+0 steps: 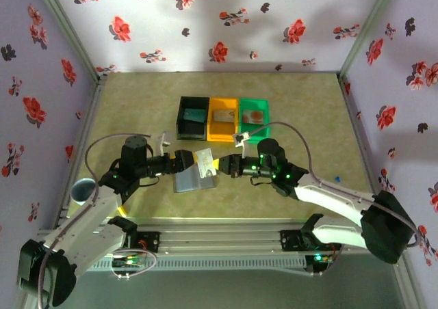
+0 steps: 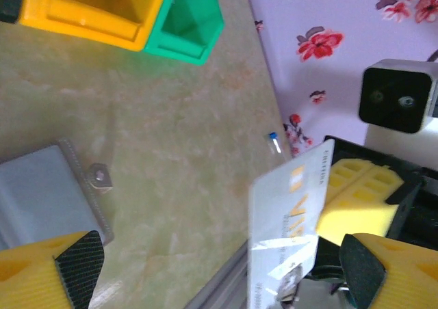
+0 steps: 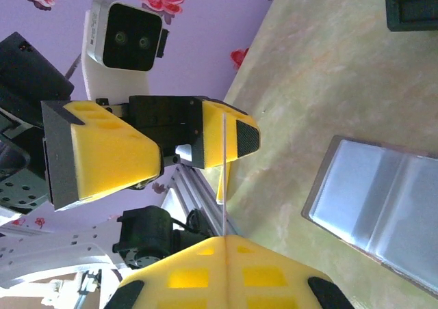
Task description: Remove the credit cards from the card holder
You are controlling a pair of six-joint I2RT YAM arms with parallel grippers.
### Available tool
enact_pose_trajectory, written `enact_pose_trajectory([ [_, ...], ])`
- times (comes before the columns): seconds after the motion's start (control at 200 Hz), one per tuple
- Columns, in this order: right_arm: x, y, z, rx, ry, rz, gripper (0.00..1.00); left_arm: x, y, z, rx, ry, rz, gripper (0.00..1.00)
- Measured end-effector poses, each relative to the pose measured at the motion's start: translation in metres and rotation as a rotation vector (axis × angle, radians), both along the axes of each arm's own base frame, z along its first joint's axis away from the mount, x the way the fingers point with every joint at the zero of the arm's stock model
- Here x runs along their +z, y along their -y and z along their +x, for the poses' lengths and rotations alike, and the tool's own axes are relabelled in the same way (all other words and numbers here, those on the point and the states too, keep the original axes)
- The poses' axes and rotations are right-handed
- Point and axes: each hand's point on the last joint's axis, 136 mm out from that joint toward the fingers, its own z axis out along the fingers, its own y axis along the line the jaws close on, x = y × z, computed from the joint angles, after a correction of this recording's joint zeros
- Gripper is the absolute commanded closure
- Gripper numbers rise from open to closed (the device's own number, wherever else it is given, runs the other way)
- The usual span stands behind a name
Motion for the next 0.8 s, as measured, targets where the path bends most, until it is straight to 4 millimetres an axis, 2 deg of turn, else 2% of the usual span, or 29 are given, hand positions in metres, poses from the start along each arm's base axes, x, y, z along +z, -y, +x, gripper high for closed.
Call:
enact_pose_trajectory([
  [0.195,-0.003,-0.005,-0.001,0.021,-0.025,0.013,1.00,0.005,0.008,-0.001,-0.028,0.007,-0.060,0.21],
  [0.57,-0.011,-0.011,-0.001,0.043,-0.055,0.016,1.00,0.015,0.017,-0.005,-0.066,0.031,-0.139,0.51],
  [0.67,-0.008,-0.012,-0.001,0.051,-0.049,0.026,1.00,0.017,0.018,-0.006,-0.069,0.036,-0.154,0.60],
  [0.8,-0.006,-0.013,-0.002,0.057,-0.042,0.034,1.00,0.018,0.019,-0.008,-0.080,0.035,-0.166,0.68],
])
